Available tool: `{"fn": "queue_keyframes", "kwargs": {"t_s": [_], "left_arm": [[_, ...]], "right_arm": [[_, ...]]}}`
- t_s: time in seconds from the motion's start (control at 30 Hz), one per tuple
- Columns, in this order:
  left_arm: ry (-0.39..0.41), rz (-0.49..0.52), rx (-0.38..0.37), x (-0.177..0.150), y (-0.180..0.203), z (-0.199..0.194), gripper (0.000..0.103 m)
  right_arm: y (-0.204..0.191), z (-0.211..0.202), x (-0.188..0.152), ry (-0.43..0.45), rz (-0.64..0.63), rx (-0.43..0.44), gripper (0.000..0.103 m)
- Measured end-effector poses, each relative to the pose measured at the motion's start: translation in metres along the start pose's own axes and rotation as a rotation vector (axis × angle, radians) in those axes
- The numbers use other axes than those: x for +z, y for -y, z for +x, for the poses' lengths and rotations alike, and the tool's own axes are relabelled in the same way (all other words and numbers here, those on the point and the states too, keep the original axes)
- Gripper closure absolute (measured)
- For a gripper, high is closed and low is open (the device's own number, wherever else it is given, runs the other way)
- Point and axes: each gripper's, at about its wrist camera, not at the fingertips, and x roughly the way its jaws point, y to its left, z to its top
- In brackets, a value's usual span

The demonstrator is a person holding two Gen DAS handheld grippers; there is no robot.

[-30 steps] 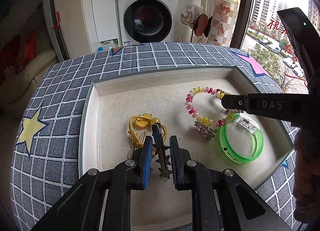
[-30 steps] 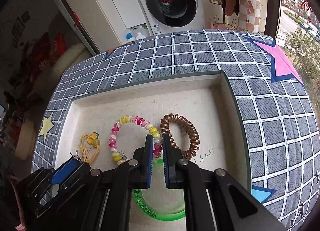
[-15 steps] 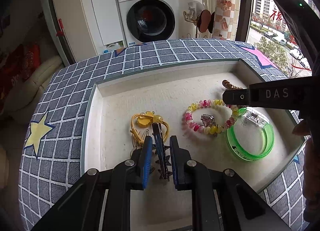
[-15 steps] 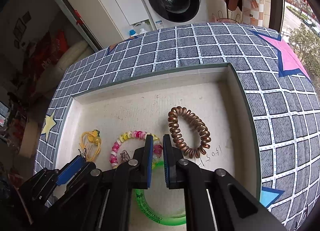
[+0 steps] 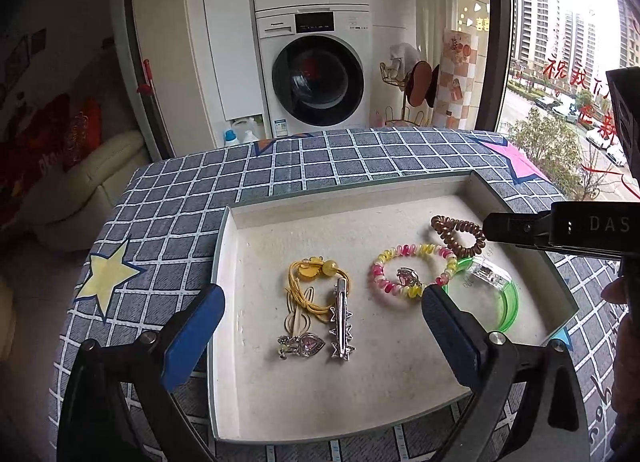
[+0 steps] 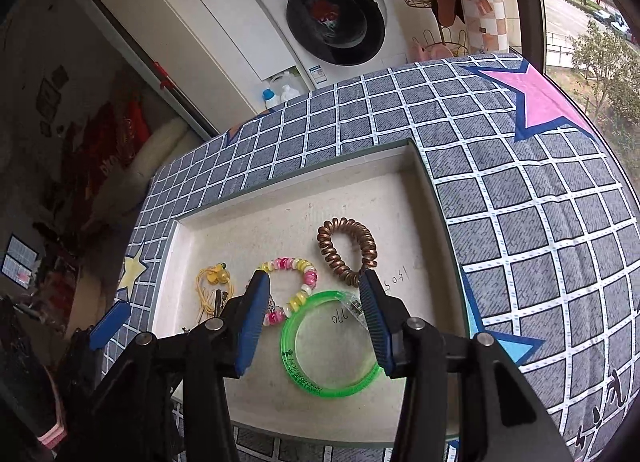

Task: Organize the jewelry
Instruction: 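Lower the hair clip into the tray with the left tool while the right tool drops the beaded bracelet there, then move the left tool to the black hair tie while the right tool approaches the brown braided bracelet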

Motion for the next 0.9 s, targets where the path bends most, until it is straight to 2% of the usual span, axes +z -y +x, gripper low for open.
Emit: {"fn": "queue_keyframes", "kwargs": {"t_s": [0.03, 0.17, 0.23, 0.3, 0.37, 0.4, 0.53, 0.57, 0.73, 0.9], "left_arm": [[0.006, -0.003, 0.0, -0.002, -0.002, -0.005, 0.0], [0.019, -0.005, 0.002, -0.017, -0.008, -0.027, 0.0], [0.013, -0.006, -0.004, -0.025, -0.009, -0.038, 0.0], [0.01, -0.009, -0.012, -0.036, -0.011, -0.051, 0.0], [0.0, -0.017, -0.023, -0.047, -0.013, -0.062, 0.0], [-0.007, -0.02, -0.029, -0.053, -0.013, -0.067, 0.0], [-0.035, -0.03, -0.056, -0.079, -0.014, -0.086, 0.0], [-0.042, -0.03, -0.062, -0.086, -0.013, -0.091, 0.0], [-0.045, -0.002, -0.069, -0.116, -0.008, -0.114, 0.0], [-0.057, 0.007, -0.104, -0.141, -0.003, -0.136, 0.0]], "right_arm": [[0.001, -0.005, -0.002, 0.003, 0.003, 0.001, 0.051], [0.004, -0.023, -0.014, 0.014, 0.005, 0.016, 0.037], [0.005, -0.032, -0.022, 0.015, 0.007, 0.025, 0.035], [0.006, -0.04, -0.032, 0.018, 0.01, 0.033, 0.019], [0.007, -0.05, -0.042, 0.03, 0.016, 0.045, 0.016], [0.008, -0.054, -0.047, 0.035, 0.017, 0.051, 0.012], [0.007, -0.071, -0.072, 0.037, -0.012, 0.048, 0.009], [0.005, -0.075, -0.078, 0.037, -0.023, 0.04, 0.0], [0.005, -0.097, -0.106, 0.06, -0.045, 0.032, 0.0], [0.01, -0.105, -0.128, -0.009, -0.024, 0.047, 0.0]]}}
